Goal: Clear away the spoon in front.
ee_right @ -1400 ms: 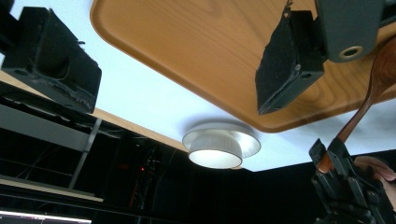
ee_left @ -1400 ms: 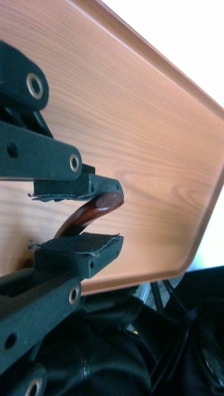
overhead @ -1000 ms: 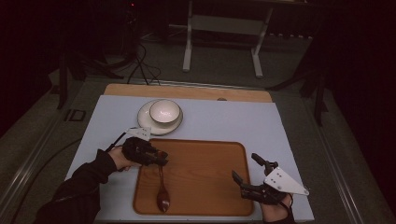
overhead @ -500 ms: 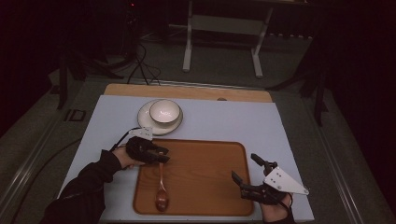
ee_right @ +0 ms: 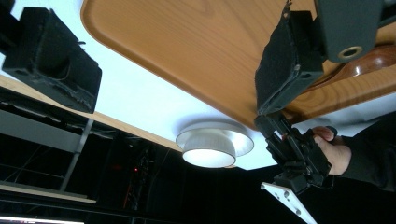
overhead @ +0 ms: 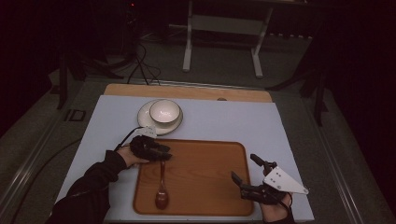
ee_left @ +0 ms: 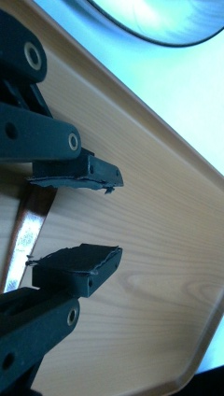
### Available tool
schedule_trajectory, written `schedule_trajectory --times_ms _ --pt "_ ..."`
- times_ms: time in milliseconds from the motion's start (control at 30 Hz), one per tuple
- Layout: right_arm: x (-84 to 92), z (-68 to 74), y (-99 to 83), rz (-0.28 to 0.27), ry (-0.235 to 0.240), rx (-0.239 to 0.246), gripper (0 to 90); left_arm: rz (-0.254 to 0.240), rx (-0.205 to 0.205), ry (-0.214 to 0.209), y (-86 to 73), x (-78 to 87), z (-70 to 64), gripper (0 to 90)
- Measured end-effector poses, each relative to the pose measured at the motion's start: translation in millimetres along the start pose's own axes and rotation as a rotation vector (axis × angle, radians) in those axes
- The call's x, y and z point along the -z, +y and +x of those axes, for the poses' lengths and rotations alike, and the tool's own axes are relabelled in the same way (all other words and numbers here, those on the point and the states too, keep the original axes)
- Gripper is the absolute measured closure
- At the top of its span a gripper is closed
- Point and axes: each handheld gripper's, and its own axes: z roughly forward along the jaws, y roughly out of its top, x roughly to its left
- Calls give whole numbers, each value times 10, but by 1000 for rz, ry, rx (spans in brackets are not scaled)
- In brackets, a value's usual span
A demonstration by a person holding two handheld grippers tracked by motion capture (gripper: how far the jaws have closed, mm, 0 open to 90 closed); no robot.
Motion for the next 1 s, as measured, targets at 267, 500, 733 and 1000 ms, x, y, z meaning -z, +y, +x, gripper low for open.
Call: schedule_trajectory --times_ms 267,500,733,1000 --pt "4 1 4 -1 -5 5 144 -48 20 11 75 104 -108 487" --pt "5 2 7 -1 -8 7 145 -165 45 54 167 316 -251 133" --pt "11 7 12 -1 -11 11 145 -252 88 90 199 469 -446 2" --pt "2 11 9 2 -10 13 145 -317 67 190 114 606 -662 3"
